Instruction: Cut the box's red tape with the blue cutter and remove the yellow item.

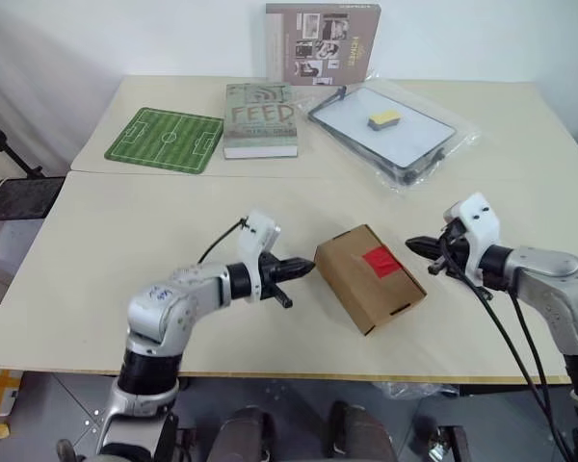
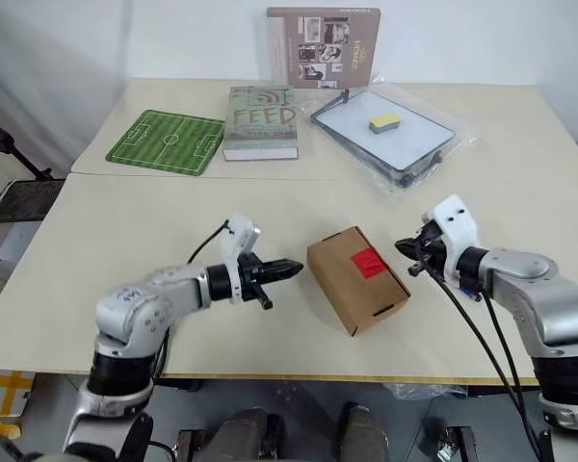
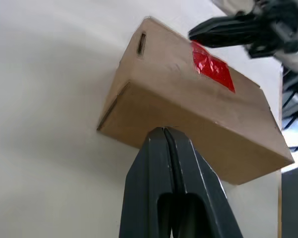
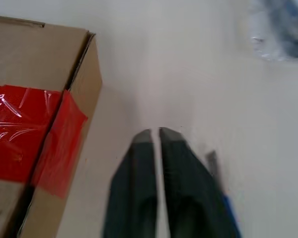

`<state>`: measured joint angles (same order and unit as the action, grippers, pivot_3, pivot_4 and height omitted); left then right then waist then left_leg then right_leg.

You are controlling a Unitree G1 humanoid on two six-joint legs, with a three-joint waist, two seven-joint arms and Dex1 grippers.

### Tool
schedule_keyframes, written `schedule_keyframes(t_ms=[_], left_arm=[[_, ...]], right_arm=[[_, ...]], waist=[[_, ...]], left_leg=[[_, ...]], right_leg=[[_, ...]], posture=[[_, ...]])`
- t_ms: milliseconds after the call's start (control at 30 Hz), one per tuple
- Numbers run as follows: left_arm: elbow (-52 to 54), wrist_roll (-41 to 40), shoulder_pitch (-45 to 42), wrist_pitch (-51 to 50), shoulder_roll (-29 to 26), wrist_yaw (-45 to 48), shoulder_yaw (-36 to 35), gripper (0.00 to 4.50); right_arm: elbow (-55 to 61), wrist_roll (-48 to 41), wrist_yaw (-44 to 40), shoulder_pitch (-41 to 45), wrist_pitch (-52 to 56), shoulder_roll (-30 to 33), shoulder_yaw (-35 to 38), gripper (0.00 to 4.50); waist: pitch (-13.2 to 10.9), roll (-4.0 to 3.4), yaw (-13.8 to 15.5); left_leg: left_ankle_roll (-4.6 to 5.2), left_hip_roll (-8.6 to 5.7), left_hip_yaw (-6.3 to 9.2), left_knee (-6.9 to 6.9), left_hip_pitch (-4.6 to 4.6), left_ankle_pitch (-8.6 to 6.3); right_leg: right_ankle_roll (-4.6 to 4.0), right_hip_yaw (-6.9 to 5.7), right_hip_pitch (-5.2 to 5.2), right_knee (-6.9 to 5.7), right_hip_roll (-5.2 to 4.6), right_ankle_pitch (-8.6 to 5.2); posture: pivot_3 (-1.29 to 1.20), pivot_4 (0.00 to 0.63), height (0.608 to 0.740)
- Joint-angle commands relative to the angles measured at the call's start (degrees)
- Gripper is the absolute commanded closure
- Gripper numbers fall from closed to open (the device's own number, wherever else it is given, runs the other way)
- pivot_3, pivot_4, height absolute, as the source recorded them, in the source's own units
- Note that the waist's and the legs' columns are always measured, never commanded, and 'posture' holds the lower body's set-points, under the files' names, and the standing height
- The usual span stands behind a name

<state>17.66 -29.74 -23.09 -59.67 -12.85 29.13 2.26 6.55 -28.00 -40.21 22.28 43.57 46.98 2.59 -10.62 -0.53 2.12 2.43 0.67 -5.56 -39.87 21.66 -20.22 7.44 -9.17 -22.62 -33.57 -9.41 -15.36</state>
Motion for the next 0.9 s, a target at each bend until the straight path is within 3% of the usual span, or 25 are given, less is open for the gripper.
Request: schedule_keyframes(t_ms=[33, 333, 667, 900], left_arm=[[1.29, 0.33, 3.25, 4.07, 1.68, -0.61, 2.18, 4.5], [-3.03, 1.7, 3.58, 11.49, 7.5, -3.13, 4.2, 4.5], [-7.56, 4.07, 4.39, 16.65, 6.72, -2.39, 4.21, 4.5], [-8.09, 4.14, 6.57, 17.26, 4.97, -1.27, 4.48, 4.5]], right_arm=[[-1.07, 1.23, -2.69, 1.23, -1.38, 0.16, -0.51, 4.48], [9.84, -0.72, -5.78, 1.38, 9.29, 0.68, -5.38, 4.48], [19.02, -1.69, 0.0, 0.97, 18.24, -8.32, -8.93, 4.48], [20.05, -0.79, 2.82, -1.65, 19.99, -10.57, -9.77, 4.48]], waist=[[0.0, -0.01, 0.06], [0.0, -0.01, -0.52], [0.0, -0.01, -0.74], [0.03, 0.01, -0.82]], left_leg=[[0.0, -0.01, -0.01, 0.0, 0.0, 0.0], [-0.01, 0.07, -0.01, -0.07, -0.02, 0.01], [-0.01, 0.1, 0.03, -0.07, -0.03, 0.0], [-0.02, 0.11, 0.01, -0.05, -0.1, -0.01]], right_leg=[[0.0, 0.0, 0.0, 0.0, 0.0, 0.0], [0.0, 0.03, 0.0, -0.07, 0.01, 0.0], [-0.01, 0.01, 0.0, -0.09, 0.0, 0.0], [-0.02, 0.02, 0.01, -0.12, 0.01, -0.01]], posture=[[0.0, 0.15, 0.74], [0.0, 0.15, 0.74], [0.0, 0.15, 0.74], [0.0, 0.15, 0.74]])
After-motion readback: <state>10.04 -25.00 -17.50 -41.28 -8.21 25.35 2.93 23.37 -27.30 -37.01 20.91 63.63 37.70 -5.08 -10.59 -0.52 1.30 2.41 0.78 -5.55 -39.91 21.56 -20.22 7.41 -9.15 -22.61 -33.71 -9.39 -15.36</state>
